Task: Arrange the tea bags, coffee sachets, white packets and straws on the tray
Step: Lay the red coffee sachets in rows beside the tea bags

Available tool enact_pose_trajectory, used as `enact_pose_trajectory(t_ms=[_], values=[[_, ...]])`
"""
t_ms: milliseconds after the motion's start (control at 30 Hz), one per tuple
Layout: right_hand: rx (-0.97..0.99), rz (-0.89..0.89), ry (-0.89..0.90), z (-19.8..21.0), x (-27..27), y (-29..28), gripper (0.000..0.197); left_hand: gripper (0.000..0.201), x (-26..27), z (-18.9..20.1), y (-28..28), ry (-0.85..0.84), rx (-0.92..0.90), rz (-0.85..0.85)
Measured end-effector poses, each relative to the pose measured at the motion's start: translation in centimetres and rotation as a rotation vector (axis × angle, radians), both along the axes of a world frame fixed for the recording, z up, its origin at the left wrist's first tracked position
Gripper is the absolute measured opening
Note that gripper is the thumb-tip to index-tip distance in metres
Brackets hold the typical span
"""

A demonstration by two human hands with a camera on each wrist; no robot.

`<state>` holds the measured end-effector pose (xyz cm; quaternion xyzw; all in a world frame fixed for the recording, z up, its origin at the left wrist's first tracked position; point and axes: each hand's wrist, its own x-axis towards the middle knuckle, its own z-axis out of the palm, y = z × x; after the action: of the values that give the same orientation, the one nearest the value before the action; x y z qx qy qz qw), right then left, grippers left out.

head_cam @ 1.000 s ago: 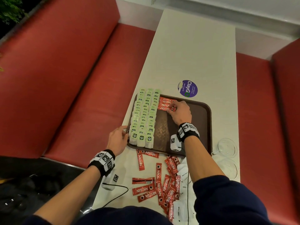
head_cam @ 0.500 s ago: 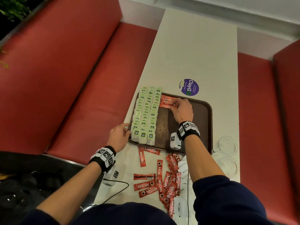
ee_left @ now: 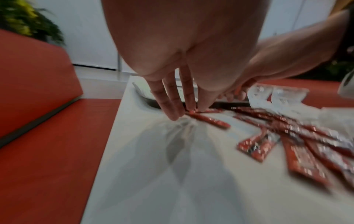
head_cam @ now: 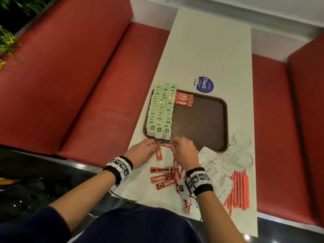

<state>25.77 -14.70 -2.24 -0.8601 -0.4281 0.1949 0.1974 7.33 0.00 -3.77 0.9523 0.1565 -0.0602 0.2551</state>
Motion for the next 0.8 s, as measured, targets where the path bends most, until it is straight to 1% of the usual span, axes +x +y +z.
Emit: enact_pose_trajectory(t_ms=[100, 167, 233, 300, 367, 400, 467, 500, 533, 600, 700, 733, 767, 800], values=[[-0.106, 0.049, -0.113, -2.0, -2.1, -0.7, 0.027, 0.042, 0.2, -0.7, -0.7, 0.074, 0.128, -0.078], [-0.129, 0.054, -0.155, -2.8, -2.7, -1.3, 0.032, 0.040, 0.1, -0.8, -1.1, 0.088, 0.192, -0.092], [-0.107, 0.040, -0.181, -3.0, -3.0, -1.9, 0.028, 0.033, -0.4, -0.8, -1.4, 0.089, 0.283, -0.100], [-0.064, 0.032, -0.202, -3.1, -3.1, -2.2, 0.017, 0.023, -0.9, -0.9, -1.5, 0.078, 0.383, -0.119], [-0.039, 0.050, -0.218, -3.0, -3.3, -2.0, 0.013, 0.016, -1.1, -0.8, -1.3, 0.082, 0.403, -0.121], [-0.035, 0.065, -0.228, -3.0, -3.3, -1.9, 0.012, 0.015, -1.0, -0.7, -1.3, 0.089, 0.389, -0.124], [-0.033, 0.090, -0.244, -2.9, -3.4, -1.6, 0.006, 0.021, -0.8, -0.6, -1.2, 0.131, 0.345, -0.137], [-0.035, 0.095, -0.239, -2.8, -3.3, -1.5, 0.008, 0.026, -0.8, -0.4, -1.1, 0.153, 0.323, -0.121], [-0.041, 0.101, -0.229, -2.7, -3.2, -1.4, 0.014, 0.030, -0.8, -0.3, -1.1, 0.166, 0.290, -0.091], [-0.063, 0.127, -0.175, -2.5, -2.8, -1.1, 0.021, 0.034, -0.9, -0.2, -0.9, 0.182, 0.196, -0.005], [-0.055, 0.120, 0.021, -1.4, -2.1, -0.8, 0.019, 0.019, -1.2, 0.4, 0.0, 0.222, 0.001, 0.162], [-0.018, 0.106, 0.074, -0.8, -1.8, -0.8, 0.019, 0.018, -1.5, 0.6, 0.3, 0.191, -0.073, 0.242], [0.031, 0.089, 0.112, 0.0, -1.7, -0.8, 0.020, 0.023, -1.7, 0.9, 0.6, 0.135, -0.156, 0.327], [0.079, 0.073, 0.140, 1.0, -1.5, -0.8, 0.020, 0.033, -1.9, 1.3, 0.8, 0.061, -0.250, 0.400]])
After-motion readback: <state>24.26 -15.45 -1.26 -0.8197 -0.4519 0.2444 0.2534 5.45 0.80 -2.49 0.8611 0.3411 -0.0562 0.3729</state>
